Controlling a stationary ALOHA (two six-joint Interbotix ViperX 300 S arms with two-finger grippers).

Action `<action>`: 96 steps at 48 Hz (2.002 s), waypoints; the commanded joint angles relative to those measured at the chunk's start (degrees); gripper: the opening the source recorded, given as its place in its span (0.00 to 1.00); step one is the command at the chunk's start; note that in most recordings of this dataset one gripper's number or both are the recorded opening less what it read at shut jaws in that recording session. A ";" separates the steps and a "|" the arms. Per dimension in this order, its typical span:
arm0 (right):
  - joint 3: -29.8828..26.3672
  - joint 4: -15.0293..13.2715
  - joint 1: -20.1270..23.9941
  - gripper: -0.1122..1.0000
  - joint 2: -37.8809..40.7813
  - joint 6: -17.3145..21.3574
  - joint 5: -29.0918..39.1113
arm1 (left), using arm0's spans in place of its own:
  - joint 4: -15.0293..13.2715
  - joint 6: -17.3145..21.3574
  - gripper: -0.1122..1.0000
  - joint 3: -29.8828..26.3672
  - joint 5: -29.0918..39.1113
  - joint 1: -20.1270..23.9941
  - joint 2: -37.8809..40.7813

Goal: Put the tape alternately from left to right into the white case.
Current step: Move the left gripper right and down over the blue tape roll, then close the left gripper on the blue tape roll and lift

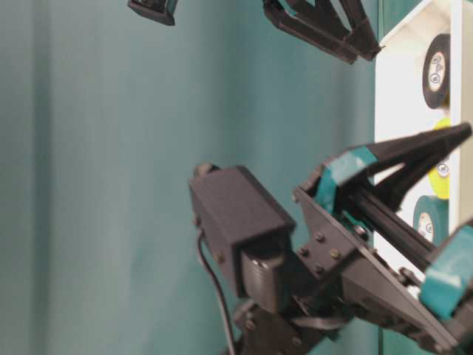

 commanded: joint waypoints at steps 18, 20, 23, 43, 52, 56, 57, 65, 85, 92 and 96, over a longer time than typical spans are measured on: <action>1.32 -0.09 0.09 0.84 -2.29 0.09 -0.44 | 0.00 9.58 0.67 -10.37 5.80 0.88 3.52; 1.49 -0.09 0.09 0.84 -2.29 0.09 -0.44 | 0.00 9.93 0.67 -10.99 5.80 1.05 4.22; 1.76 -0.09 0.09 0.84 -2.29 0.09 -0.44 | 0.00 10.11 0.67 -11.87 5.98 1.23 5.27; 2.64 -0.09 0.09 0.84 -2.29 -0.18 -0.44 | 0.09 12.83 0.67 -14.24 10.20 1.23 7.65; 3.08 -0.09 0.09 0.84 -2.29 -0.18 -0.53 | -0.09 18.37 0.67 -17.14 14.33 0.79 10.28; 3.34 -0.09 0.09 0.84 -2.29 -0.18 -0.53 | -0.18 18.54 0.67 -18.02 15.21 0.70 11.16; 3.43 -0.09 0.09 0.84 -2.29 -0.18 -0.53 | -0.18 18.54 0.67 -18.19 15.38 0.79 11.34; 4.04 -0.09 0.09 0.84 -2.29 -0.18 -1.41 | -0.18 19.25 0.67 -19.51 15.82 1.23 12.39; 4.83 -0.09 0.09 0.84 -2.29 -0.18 -3.16 | -0.18 19.25 0.54 -21.80 20.83 1.85 14.41; 5.10 -0.09 0.09 0.84 -2.29 -0.18 -3.16 | -0.18 19.51 0.50 -22.24 22.24 1.93 14.68; 5.19 -0.09 0.09 0.84 -2.29 -0.18 -3.16 | -0.09 19.51 0.49 -22.50 22.24 2.11 14.68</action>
